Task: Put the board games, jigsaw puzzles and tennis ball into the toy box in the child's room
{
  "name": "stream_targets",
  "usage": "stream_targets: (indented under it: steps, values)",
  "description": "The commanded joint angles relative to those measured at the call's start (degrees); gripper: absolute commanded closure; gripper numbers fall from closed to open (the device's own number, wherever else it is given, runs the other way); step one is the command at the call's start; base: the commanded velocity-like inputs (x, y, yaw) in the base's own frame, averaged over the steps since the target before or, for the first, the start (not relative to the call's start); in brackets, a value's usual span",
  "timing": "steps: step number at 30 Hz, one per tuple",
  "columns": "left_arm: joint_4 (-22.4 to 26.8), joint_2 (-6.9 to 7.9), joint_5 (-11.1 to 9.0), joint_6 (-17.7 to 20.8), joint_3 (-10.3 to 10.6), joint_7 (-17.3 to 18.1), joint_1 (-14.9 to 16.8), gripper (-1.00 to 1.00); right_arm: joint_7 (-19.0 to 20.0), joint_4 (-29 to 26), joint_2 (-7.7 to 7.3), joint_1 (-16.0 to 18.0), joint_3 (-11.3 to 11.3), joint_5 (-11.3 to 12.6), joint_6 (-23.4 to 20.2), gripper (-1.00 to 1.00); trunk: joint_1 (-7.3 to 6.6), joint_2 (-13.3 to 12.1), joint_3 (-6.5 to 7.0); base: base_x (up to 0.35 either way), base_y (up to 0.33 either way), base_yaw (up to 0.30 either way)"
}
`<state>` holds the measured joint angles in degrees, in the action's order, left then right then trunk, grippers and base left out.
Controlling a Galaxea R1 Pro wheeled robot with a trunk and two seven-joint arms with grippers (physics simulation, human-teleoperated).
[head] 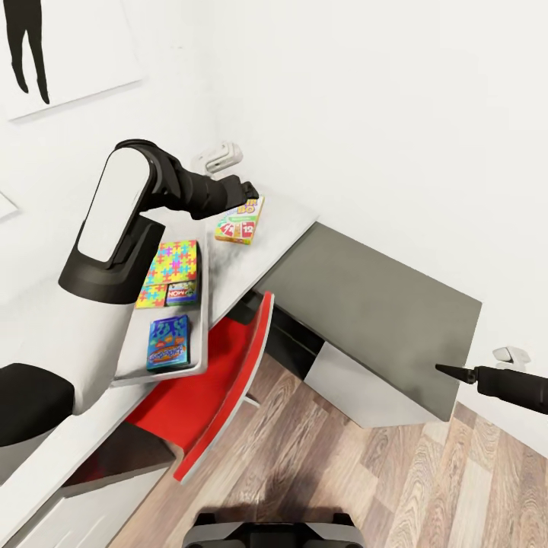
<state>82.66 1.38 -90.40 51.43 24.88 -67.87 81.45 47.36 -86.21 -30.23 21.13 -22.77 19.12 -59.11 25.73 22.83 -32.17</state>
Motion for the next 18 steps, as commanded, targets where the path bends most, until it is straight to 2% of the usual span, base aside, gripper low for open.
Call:
stream_targets:
  steps: [1,18]
  values:
    - [0.04,0.03,-0.45,0.17,0.13,-0.55,0.05,-1.0,0.36,-0.01,-0.01,0.05,-0.06,-0.23,-0.22,-1.0,0.05,0.09,-0.08,0.203,0.0,0.0]
    - [0.02,-0.35,-0.44,0.18,0.39,-0.51,0.06,-1.0,0.36,-0.01,-0.01,0.05,-0.02,-0.23,-0.22,-1.0,0.05,0.09,-0.08,0.301,0.0,0.0]
